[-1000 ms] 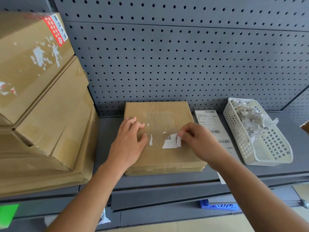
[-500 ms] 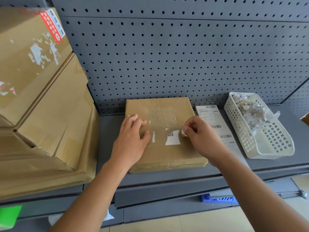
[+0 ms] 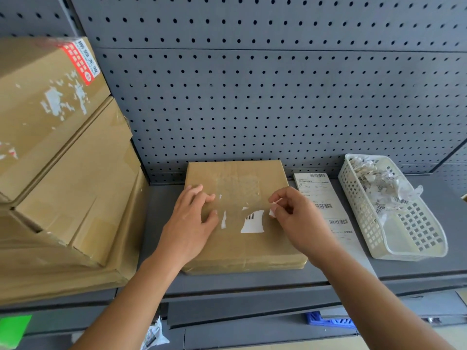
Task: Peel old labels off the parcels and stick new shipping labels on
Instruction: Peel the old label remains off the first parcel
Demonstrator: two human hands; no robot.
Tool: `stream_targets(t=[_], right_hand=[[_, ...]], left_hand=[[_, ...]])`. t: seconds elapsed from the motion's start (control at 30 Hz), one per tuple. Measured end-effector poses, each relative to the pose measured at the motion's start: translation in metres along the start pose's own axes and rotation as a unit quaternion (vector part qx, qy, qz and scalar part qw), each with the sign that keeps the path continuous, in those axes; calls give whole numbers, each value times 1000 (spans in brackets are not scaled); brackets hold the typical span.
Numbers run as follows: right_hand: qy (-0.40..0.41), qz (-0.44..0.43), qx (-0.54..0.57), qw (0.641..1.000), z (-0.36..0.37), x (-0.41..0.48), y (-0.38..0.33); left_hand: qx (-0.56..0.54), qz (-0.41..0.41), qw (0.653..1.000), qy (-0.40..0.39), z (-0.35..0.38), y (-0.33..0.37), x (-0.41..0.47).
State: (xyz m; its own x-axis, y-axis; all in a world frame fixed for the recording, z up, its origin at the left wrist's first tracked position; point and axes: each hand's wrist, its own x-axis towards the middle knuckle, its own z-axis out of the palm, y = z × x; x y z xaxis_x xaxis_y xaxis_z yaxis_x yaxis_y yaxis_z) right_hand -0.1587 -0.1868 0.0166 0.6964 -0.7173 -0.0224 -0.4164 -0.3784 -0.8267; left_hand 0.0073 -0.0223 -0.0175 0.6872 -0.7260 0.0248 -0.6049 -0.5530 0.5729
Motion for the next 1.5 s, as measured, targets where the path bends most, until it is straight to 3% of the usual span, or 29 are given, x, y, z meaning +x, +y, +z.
stream_targets(t=[0.17,0.4,0.5,0.8,1.5], right_hand=[[3,-3,42,999,-21,6,4],[214,5,-104,971,-120,38,47],[257,34,-162,952,-161,50,70],[231,74,-266,933,-186,64,115],[325,1,-239,915,-171,65,105]], left_hand=[[-1,4,1000,2,1,-5,1],[-5,12,1000,16,3,-6,1],[-14,19,999,23,3,-6,1],[-14,37,999,28,2,-1,1],[-33,12,999,18,0,4,0]])
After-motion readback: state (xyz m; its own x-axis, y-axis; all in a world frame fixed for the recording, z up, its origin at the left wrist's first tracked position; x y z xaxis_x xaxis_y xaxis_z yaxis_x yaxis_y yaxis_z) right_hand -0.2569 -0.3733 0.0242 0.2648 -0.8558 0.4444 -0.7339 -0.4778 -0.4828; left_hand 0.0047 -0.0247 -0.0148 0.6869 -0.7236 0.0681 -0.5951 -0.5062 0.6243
